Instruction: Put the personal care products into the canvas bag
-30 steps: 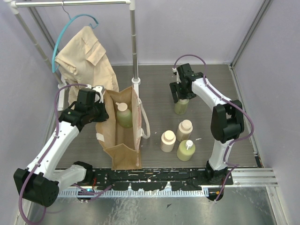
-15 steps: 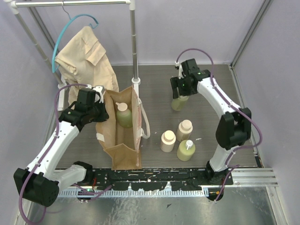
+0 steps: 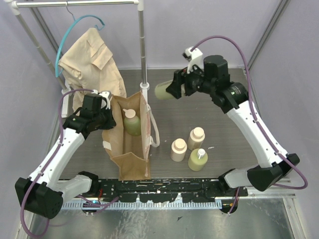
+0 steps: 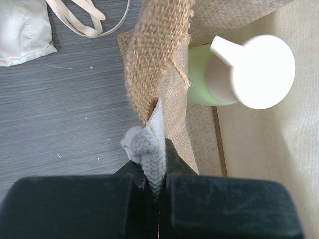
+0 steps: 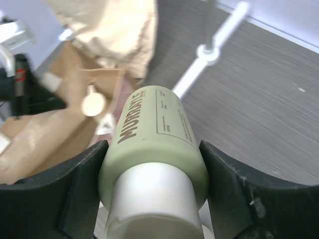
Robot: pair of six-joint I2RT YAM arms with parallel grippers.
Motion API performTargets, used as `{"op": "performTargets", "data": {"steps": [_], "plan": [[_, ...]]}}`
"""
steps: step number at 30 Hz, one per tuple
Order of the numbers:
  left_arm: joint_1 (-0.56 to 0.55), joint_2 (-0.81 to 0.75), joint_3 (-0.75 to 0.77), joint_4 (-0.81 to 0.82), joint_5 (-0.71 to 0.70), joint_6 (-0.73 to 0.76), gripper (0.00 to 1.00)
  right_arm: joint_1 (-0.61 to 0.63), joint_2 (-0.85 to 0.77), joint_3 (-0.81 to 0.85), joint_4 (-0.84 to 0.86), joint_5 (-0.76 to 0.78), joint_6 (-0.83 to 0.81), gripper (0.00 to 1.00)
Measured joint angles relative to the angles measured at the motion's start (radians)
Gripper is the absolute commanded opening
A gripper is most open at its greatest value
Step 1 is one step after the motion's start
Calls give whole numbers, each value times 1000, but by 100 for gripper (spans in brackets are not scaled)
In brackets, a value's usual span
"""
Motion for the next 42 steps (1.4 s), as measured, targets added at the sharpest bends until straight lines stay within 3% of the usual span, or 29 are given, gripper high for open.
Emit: {"op": "performTargets", "data": {"steps": [6,11,26,42], "plan": [[0,7,0,0,6,0,0,227,66,73,-38,11,10,1],[1,8,0,0,9,0,0,330,122,129,-72,58,19,1],[1,3,0,1,17,0,0,446,296,170,-111,276,141,1],[1,-3,0,4,21,0,0,505,603,380,-333,399,199,1]]}}
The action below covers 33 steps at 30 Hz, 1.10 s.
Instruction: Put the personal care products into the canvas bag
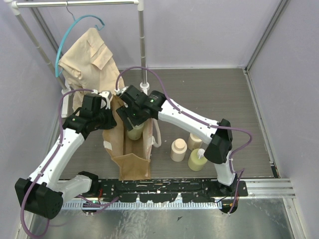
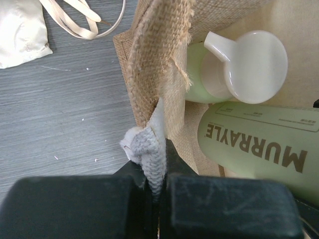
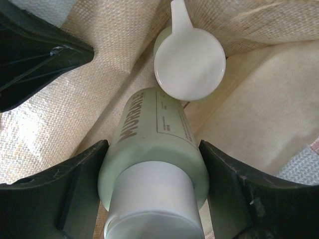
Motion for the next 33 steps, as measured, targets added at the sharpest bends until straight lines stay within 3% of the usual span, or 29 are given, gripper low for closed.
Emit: {"op": "performTargets", "data": {"steps": [12,33], "plan": [[0,-18,-14,14,6,-1,0,0,131,111,-67,32,-1,1],[0,-30,-17,27,19,-10,0,-31,207,51,-29,31,-8,1]]}}
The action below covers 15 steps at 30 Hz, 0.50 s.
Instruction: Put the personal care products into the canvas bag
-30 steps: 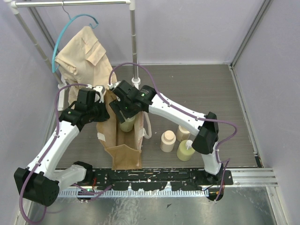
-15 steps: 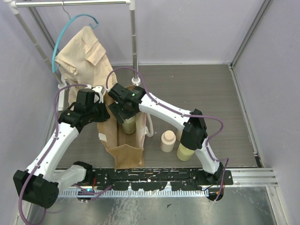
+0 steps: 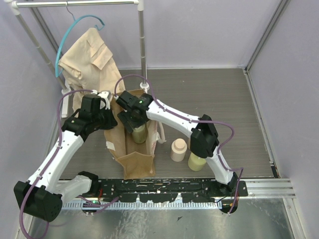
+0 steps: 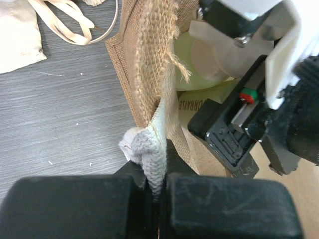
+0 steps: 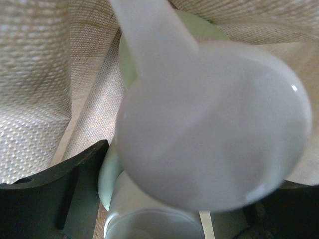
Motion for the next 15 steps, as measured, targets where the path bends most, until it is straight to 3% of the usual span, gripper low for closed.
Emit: {"op": "performTargets", "data": {"steps": [3,5,15], "plan": [[0,0,0,0,0,-2,0,0,3,-29,24,-2,0,1],[0,0,0,0,0,-2,0,-1,4,-46,39,-1,0,6],[0,0,0,0,0,-2,0,-3,3,-65,61,2,-7,67]]}}
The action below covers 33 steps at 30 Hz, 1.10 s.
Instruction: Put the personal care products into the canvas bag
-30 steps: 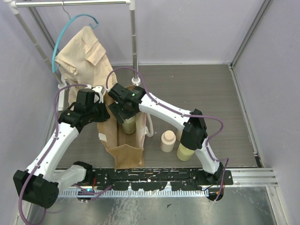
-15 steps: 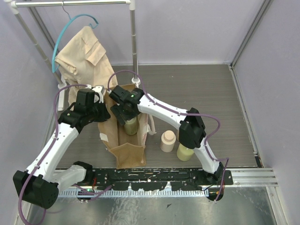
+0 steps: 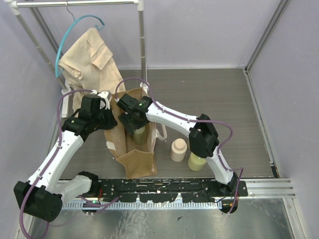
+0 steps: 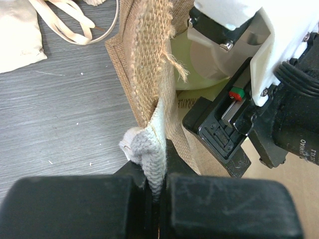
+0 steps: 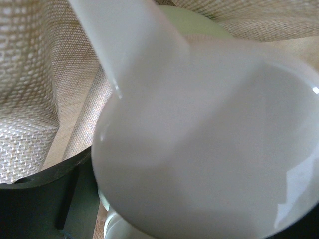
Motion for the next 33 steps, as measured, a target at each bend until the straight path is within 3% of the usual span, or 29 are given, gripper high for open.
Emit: {"op": "performTargets", "data": {"steps": [6,10,21,29,33], "plan": [[0,0,0,0,0,0,0,0,-26,-43,40,6,-12,82],[0,0,0,0,0,0,0,-1,-61,-72,73,25,-27,99],[0,7,0,0,-6,0,0,-9,-364,-151,209,113,-63,100],[0,6,0,-1,-14,0,0,-33,-715,-507,366,237,-62,100],[0,6,0,-1,-14,0,0,-69,-856,-547,343,320,-54,100]]}}
